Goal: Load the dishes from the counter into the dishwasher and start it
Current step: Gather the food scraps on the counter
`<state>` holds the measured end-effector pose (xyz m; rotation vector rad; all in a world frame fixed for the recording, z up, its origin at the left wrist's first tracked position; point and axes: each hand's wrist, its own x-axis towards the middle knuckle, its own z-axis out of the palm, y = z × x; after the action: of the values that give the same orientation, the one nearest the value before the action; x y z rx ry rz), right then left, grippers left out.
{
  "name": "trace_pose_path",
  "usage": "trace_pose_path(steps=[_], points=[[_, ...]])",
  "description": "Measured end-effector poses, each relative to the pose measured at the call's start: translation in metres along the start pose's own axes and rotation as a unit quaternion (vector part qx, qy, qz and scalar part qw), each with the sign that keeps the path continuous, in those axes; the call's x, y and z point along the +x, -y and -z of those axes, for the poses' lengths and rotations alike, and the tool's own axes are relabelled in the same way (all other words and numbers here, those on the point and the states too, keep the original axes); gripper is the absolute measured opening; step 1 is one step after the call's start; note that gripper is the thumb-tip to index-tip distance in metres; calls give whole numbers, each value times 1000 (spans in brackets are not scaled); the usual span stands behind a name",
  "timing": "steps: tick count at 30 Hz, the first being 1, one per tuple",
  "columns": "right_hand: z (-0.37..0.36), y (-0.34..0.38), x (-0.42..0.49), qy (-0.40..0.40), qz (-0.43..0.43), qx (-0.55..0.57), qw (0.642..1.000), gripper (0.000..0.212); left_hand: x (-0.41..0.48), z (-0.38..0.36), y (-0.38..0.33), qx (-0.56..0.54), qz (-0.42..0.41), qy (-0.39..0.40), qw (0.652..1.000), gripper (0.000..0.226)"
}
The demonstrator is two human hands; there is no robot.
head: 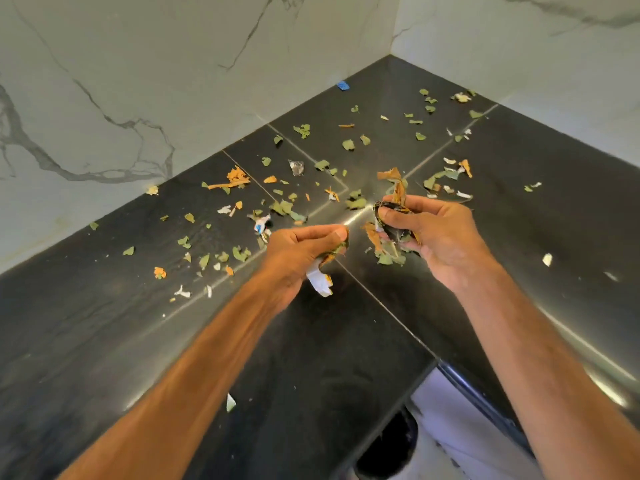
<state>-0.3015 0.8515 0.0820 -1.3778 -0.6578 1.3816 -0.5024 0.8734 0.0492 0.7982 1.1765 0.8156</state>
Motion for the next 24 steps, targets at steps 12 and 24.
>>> trace_pose_path(steps=[12,24], points=[[93,-78,-189,-52,29,17,998,27,-165,-68,106,66,-12,20,998,21],[154,-254,-267,-169,-127,-47,976,25,-216,-80,291,100,163,3,981,11]])
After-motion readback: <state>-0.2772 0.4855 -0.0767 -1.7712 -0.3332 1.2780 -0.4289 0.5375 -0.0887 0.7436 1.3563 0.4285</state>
